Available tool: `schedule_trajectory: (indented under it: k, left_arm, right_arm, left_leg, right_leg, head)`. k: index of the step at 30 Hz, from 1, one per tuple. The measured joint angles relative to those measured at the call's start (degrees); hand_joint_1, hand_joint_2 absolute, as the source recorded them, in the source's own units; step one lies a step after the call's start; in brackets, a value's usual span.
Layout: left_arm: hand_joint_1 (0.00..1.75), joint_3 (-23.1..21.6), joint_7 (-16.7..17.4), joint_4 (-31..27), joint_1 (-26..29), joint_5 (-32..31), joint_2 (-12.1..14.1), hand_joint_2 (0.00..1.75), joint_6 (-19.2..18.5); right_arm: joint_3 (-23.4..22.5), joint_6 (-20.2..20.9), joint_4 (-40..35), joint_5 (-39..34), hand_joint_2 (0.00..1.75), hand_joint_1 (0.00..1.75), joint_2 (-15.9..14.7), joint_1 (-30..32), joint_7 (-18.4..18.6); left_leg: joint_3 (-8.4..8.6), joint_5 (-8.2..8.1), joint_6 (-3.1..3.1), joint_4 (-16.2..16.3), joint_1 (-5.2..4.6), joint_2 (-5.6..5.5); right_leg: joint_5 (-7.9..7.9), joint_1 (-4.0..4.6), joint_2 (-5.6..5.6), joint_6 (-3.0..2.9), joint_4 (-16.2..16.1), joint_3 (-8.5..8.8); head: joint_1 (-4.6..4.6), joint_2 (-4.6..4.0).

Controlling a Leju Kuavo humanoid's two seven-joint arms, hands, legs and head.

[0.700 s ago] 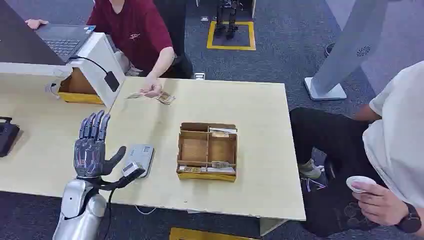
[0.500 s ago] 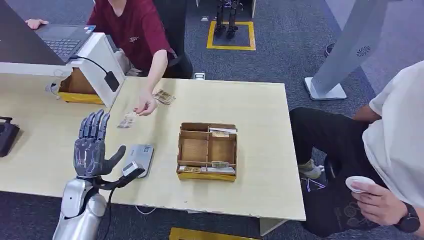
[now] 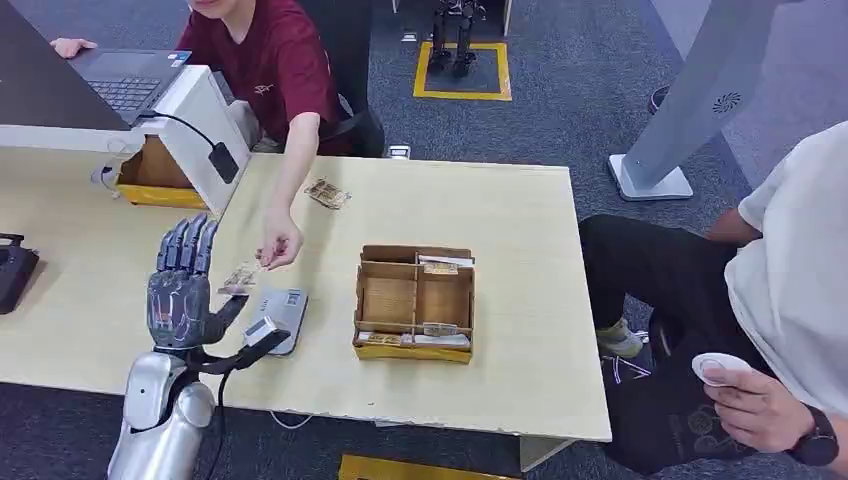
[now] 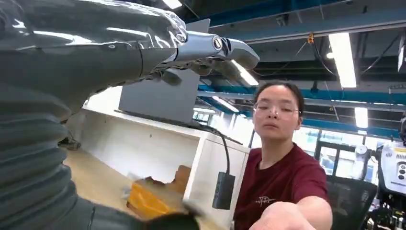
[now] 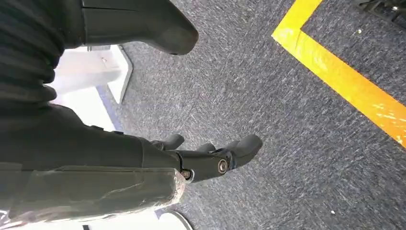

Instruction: Pass the card to the sensor for recognition and then transmit it.

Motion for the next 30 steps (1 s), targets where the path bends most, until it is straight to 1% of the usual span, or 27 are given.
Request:
schedule_trajectory:
  k: [13, 20, 22, 23, 24, 25, 26, 27, 28, 29, 30]
  left_arm:
    - [1.75, -0.66, -0.55, 0.17, 0.01, 2.08, 0.31, 1.75, 0.0]
    - [1.75, -0.85, -1.88, 0.2, 0.02, 3.02, 0.63, 1.75, 0.0]
    - [1.75, -0.94, -3.12, 0.41, 0.03, 5.65, 0.68, 1.75, 0.0]
    - [1.75, -0.94, -3.18, 0.52, 0.04, 7.61, 0.66, 1.75, -0.11]
    - [1.75, -1.27, -2.03, 0.81, 0.01, 10.88, 0.68, 1.75, -0.46]
    - [1.75, -2.21, -0.58, 1.25, -0.15, 14.47, 0.85, 1.75, -1.36]
    - [1.75, -3.5, 1.06, 1.71, -0.33, 17.9, 1.2, 1.75, -3.16]
    - [1.75, -4.91, 3.22, 2.05, -0.5, 22.16, 1.62, 1.75, -6.88]
    - [1.75, -5.93, 4.35, 2.27, -0.74, 25.63, 1.92, 1.75, -10.77]
    - [1.75, -6.76, 4.96, 2.4, -0.86, 27.42, 2.3, 1.75, -13.43]
    - [1.75, -7.52, 5.16, 2.49, -0.94, 28.07, 2.56, 1.75, -14.43]
  right_arm:
    - [-0.07, 0.0, 0.0, 0.2, 1.75, 0.0, 0.0, -0.01, 0.0]
    - [-0.15, 0.02, 0.0, 0.37, 1.75, 0.0, 0.0, -0.01, -0.13]
    - [-0.44, 0.02, 0.0, 0.46, 1.75, 0.0, 0.0, -0.01, -0.18]
    - [-0.63, 0.0, 0.0, 0.52, 1.75, 0.0, 0.0, -0.01, -0.18]
    - [-0.83, -0.02, 0.0, 0.55, 1.75, 0.0, 0.0, -0.03, -0.17]
    - [-0.98, -0.04, 0.0, 0.63, 1.75, 0.0, 0.02, -0.03, -0.17]
    - [-1.12, -0.09, 0.0, 0.68, 1.75, 0.0, 0.02, -0.03, -0.17]
    - [-1.31, -0.24, 0.0, 0.64, 1.75, 0.0, 0.04, -0.03, -0.17]
    - [-1.51, -0.33, 0.0, 0.44, 1.75, 0.0, 0.07, -0.02, -0.17]
    - [-1.68, -0.39, 0.0, 0.33, 1.75, 0.0, 0.07, 0.0, -0.17]
    - [-1.84, -0.46, 0.0, 0.31, 1.75, 0.0, 0.07, 0.01, -0.17]
  left_leg:
    - [-0.01, 0.0, 0.0, 0.0, 0.0, 0.0]
    - [-0.01, 0.0, 0.0, 0.0, 0.0, 0.0]
    - [-0.01, 0.0, 0.0, 0.0, 0.0, 0.0]
    - [-0.01, 0.0, 0.0, 0.0, 0.0, 0.0]
    - [-0.01, 0.0, 0.0, 0.0, 0.0, 0.0]
    - [-0.01, 0.0, 0.0, 0.0, -0.01, -0.01]
    - [-0.01, 0.0, 0.0, 0.0, 0.0, -0.01]
    - [-0.01, 0.0, 0.0, 0.0, 0.0, -0.01]
    - [-0.03, 0.0, 0.0, 0.0, 0.01, -0.01]
    - [-0.02, 0.0, 0.0, 0.0, 0.01, 0.0]
    - [-0.02, 0.0, -0.01, 0.0, 0.01, 0.0]
  right_leg:
    - [0.0, 0.0, 0.0, 0.0, 0.0, 0.0]
    - [0.0, 0.0, 0.0, 0.0, 0.0, 0.0]
    - [0.0, 0.0, 0.0, 0.0, 0.0, -0.01]
    - [0.0, 0.0, 0.0, 0.0, 0.0, -0.02]
    - [0.0, 0.0, 0.0, 0.0, 0.0, -0.03]
    - [0.0, 0.0, 0.0, 0.0, 0.0, -0.03]
    - [0.0, 0.0, -0.01, 0.0, 0.0, -0.03]
    - [0.0, 0.0, -0.01, 0.0, 0.0, -0.03]
    - [0.0, 0.0, -0.01, 0.0, 0.0, -0.03]
    - [0.0, 0.0, -0.01, 0.0, 0.0, -0.03]
    - [0.0, 0.0, 0.02, 0.0, 0.0, -0.03]
  head:
    - [0.0, 0.0]
    - [0.0, 0.0]
    - [0.0, 0.0]
    - [0.02, 0.0]
    - [0.0, 0.0]
    - [0.0, 0.0]
    - [0.0, 0.0]
    - [0.0, 0.0]
    - [0.0, 0.0]
    - [0.0, 0.0]
    - [0.0, 0.0]
